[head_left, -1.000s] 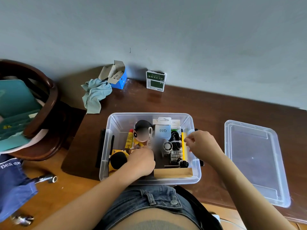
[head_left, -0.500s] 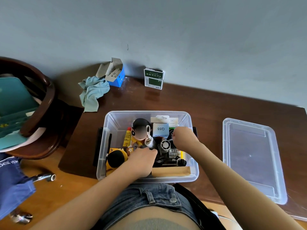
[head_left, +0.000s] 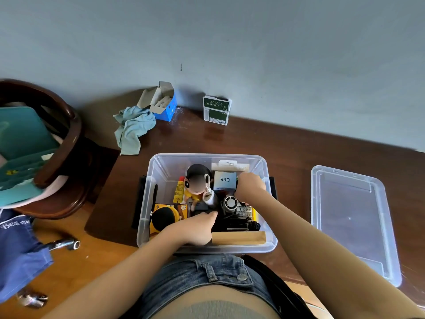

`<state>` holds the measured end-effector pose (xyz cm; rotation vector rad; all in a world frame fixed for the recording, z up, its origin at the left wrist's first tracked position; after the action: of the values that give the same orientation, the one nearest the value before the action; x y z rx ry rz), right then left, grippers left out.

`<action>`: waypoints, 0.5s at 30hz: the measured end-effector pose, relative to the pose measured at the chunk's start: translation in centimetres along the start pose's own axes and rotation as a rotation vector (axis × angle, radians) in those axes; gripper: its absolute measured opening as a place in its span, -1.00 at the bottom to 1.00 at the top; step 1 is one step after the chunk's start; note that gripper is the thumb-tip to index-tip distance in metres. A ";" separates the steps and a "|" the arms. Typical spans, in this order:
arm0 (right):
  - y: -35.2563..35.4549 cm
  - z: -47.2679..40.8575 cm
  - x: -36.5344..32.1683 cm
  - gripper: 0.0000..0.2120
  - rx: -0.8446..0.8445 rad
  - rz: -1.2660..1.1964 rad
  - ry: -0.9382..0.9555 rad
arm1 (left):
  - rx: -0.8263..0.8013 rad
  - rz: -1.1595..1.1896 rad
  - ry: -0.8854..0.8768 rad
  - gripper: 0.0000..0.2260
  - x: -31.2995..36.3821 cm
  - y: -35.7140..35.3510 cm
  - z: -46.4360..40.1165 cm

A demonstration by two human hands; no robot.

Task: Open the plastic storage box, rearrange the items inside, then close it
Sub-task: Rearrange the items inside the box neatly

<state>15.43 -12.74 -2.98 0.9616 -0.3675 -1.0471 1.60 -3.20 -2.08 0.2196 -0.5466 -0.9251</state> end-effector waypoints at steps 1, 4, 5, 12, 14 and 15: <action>0.1 0.1 0.0 -0.88 -0.006 0.003 -0.004 | 0.012 0.003 -0.001 -0.41 0.1 -0.1 0.1; 0.6 0.6 0.0 -0.83 -0.021 -0.008 -0.018 | 0.051 0.022 -0.009 -0.41 0.3 -0.1 0.1; 0.9 0.8 0.1 -0.77 -0.024 -0.023 -0.023 | 0.067 0.033 -0.011 -0.43 0.2 -0.1 0.0; 3.6 4.0 1.6 -0.65 0.026 -0.149 0.000 | 0.068 0.131 -0.004 -0.47 -0.4 0.2 -0.4; 3.9 5.2 2.0 -0.63 0.004 -0.242 0.005 | 0.073 0.170 0.002 -0.47 -0.4 0.1 -0.3; 4.0 5.6 2.3 -0.64 -0.017 -0.286 0.002 | 0.081 0.189 0.011 -0.47 -0.4 0.0 -0.4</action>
<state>15.06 -16.85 3.07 1.0192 -0.2221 -1.3056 1.62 -2.87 -2.52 0.2419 -0.5854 -0.7189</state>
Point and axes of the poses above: each hand's wrist, its own z-axis away from the middle knuckle, its own y-axis out of the back of the hand, x = y × z, the point moved 1 cm from there along -z, towards the middle knuckle, and after that the axes turned 6 degrees about y, right-handed, at the moved point
